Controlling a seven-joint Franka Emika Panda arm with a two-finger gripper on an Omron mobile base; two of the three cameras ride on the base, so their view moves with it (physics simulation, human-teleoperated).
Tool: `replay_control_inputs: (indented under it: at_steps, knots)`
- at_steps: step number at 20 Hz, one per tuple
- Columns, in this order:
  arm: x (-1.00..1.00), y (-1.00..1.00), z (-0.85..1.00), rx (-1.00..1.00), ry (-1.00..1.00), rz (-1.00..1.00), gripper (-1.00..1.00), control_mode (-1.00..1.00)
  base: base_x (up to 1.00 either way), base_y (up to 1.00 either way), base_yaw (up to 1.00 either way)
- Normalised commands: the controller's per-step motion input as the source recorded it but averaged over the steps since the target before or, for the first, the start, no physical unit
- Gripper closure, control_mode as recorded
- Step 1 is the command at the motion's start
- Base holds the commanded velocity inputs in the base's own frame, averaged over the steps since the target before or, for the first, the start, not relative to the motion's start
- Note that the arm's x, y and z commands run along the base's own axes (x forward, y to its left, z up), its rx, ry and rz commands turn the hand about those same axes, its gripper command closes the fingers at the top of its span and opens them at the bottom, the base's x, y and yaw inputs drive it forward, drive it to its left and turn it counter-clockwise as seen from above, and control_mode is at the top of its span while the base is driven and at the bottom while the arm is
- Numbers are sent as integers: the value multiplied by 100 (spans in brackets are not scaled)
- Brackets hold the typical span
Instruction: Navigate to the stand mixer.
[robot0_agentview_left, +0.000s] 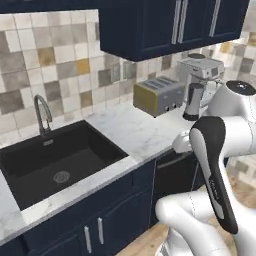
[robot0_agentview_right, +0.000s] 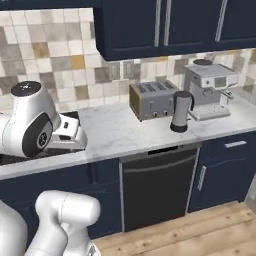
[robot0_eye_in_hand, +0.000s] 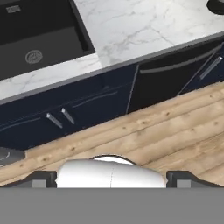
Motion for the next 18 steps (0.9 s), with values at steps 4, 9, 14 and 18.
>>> replay_control_inputs:
  at_steps: [4,9,14,18]
  knots:
    - [0,0,0,0,0,0,-100,100,2,-39,-87]
    - [0,0,0,0,0,0,-100,100,2,-43,-84]
    - [0,0,0,0,0,0,-100,100,1,-2,-95]
    - [0,0,0,0,0,0,-100,100,0,7,-100]
